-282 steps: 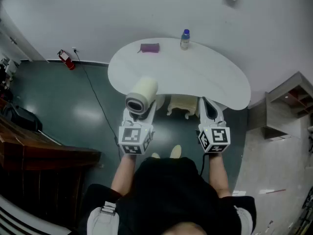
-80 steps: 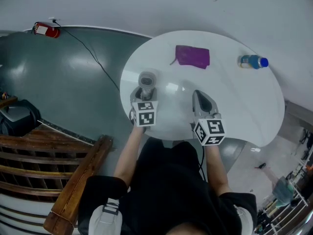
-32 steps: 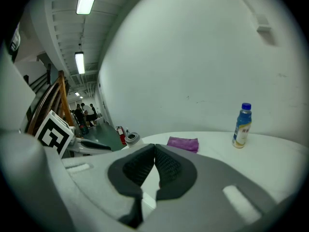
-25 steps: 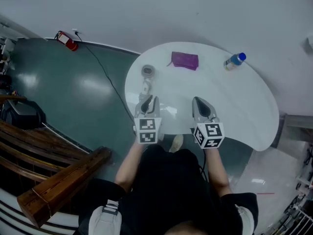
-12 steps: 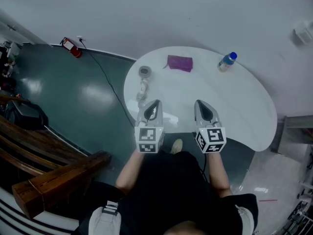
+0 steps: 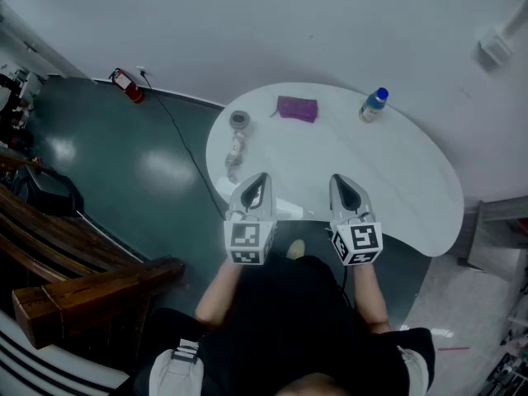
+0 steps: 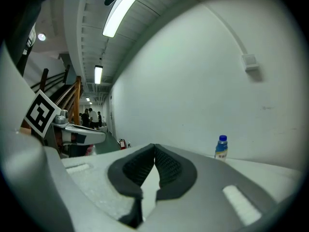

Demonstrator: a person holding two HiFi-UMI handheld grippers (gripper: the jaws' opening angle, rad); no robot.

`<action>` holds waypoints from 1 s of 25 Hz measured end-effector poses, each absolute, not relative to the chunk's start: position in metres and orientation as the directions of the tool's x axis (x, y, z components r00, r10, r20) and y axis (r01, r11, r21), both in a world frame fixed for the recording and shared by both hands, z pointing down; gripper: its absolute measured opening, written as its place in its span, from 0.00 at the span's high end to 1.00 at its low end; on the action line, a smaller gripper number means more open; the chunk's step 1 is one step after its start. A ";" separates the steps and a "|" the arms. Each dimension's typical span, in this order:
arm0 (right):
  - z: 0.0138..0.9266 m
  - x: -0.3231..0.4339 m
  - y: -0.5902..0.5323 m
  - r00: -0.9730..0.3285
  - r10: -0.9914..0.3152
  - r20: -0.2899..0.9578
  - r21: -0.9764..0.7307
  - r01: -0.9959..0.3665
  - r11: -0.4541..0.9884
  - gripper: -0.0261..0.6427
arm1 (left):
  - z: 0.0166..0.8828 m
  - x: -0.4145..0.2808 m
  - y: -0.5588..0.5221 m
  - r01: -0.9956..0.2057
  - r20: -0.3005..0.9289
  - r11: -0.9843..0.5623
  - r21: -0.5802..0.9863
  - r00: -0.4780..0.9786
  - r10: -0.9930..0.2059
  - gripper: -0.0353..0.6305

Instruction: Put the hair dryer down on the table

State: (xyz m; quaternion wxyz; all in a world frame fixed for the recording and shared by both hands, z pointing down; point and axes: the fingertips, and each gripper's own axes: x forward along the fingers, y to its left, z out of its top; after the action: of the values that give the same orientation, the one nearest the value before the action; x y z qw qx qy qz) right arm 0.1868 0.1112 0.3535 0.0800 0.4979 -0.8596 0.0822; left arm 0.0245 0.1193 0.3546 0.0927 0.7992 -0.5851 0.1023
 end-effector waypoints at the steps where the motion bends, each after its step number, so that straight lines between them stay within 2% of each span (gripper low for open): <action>1: 0.353 0.190 0.114 -0.494 -0.842 0.217 -0.061 -0.868 0.494 0.95 | 0.353 0.028 0.122 -0.954 0.267 -0.299 0.024 0.294 -0.918 0.94; 12: 0.345 0.211 0.146 -0.531 -0.825 0.192 -0.059 -0.846 0.530 0.95 | 0.344 0.063 0.158 -0.954 0.235 -0.299 0.021 0.295 -0.926 0.94; 25: 0.342 0.206 0.158 -0.558 -0.810 0.180 -0.066 -0.829 0.556 0.95 | 0.338 0.065 0.166 -0.958 0.220 -0.286 0.010 0.281 -0.934 0.94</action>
State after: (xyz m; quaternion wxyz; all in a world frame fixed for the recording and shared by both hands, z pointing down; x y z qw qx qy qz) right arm 0.2063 0.1583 0.3423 0.0641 0.4657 -0.8797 0.0716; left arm 0.0651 0.1663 0.3376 0.0699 0.7972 -0.5934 0.0857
